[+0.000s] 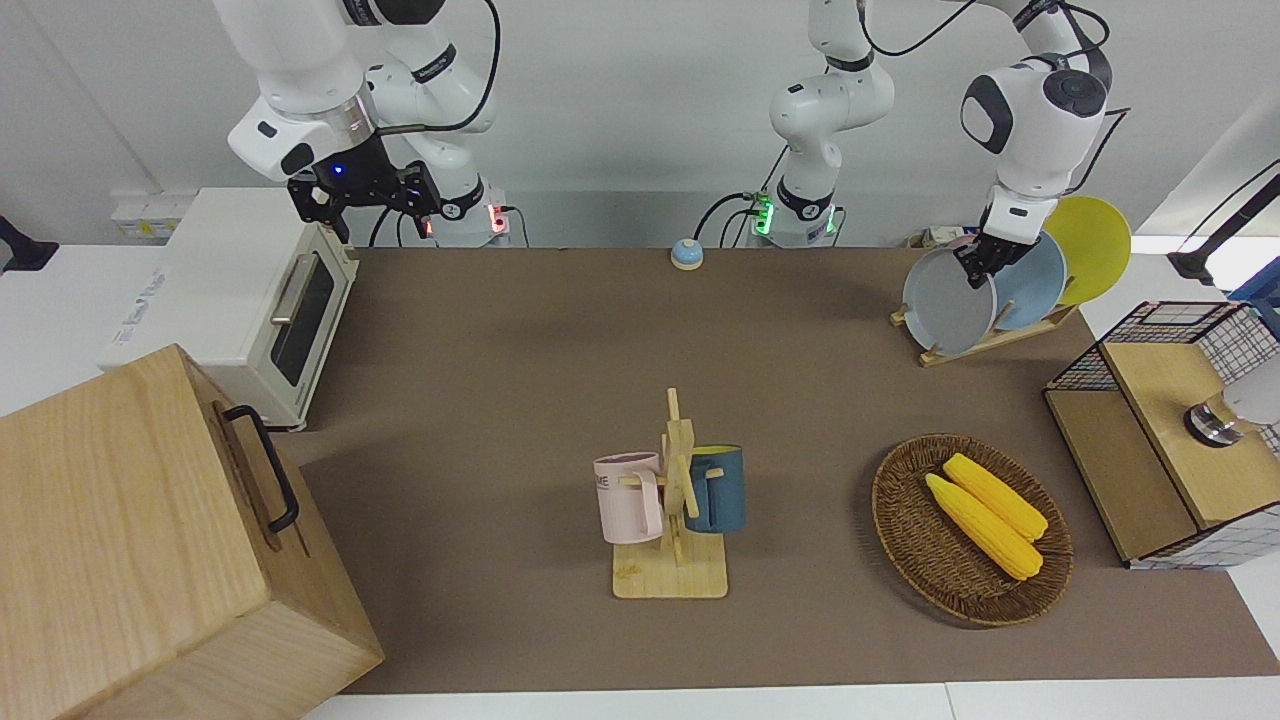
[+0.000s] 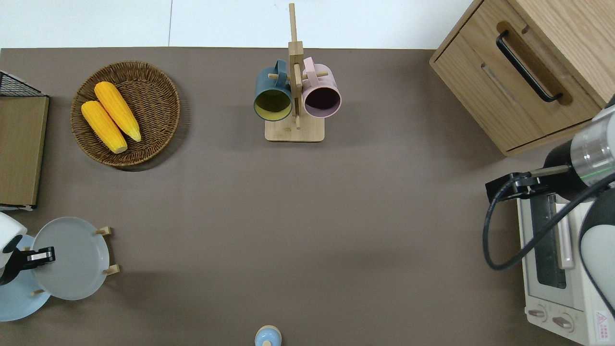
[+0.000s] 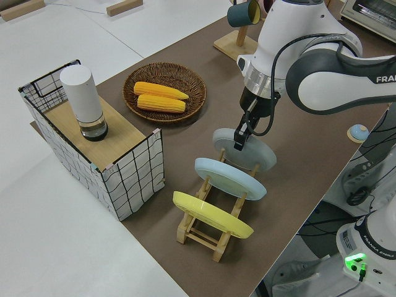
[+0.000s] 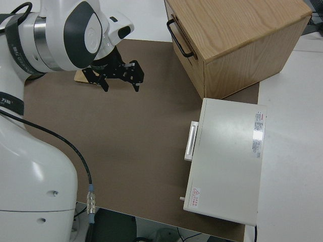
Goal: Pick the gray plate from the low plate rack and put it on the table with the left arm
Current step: 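Lift the gray plate out of the rack with the left gripper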
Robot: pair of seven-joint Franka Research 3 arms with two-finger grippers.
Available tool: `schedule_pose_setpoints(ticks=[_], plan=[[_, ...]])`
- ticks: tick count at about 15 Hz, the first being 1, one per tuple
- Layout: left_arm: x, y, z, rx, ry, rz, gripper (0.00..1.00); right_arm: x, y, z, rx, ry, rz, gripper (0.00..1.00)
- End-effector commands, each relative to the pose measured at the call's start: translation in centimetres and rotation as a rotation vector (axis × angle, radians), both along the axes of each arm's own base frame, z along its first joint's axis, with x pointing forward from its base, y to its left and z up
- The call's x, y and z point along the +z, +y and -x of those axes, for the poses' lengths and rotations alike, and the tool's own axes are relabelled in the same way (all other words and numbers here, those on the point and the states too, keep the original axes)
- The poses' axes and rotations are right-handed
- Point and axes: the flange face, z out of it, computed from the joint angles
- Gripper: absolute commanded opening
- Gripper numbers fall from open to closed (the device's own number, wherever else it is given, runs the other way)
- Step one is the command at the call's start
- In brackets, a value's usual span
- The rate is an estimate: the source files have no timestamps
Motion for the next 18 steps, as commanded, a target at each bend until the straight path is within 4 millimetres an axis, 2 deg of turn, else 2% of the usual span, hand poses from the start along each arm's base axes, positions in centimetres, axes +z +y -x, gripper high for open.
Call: schedule_pose_setpoints(ticks=[1,4,12,16,18], plan=[[1.5,0.2,-0.7,-0.009,-0.004,-0.02,0.13,0.4,-0.2,0.2,-0.014,0.0,0.008,0.983],[3.1,-0.3,-1.1,-0.013,0.014,-0.022,0.13,0.4,-0.3,0.2,-0.016,0.0,0.008,0.983],[11.5,-1.5,-1.9,-0.009,0.031,-0.05,0.12,0.4,-0.2,0.2,-0.014,0.0,0.008,0.983],[11.4,-2.0,-2.0,-0.016,0.035,-0.031,0.12,0.3,-0.3,0.2,-0.016,0.002,0.008,0.983],[10.9,-3.1,-2.2,-0.055,0.036,0.025,0.12,0.4,-0.2,0.2,-0.014,0.0,0.008,0.983]])
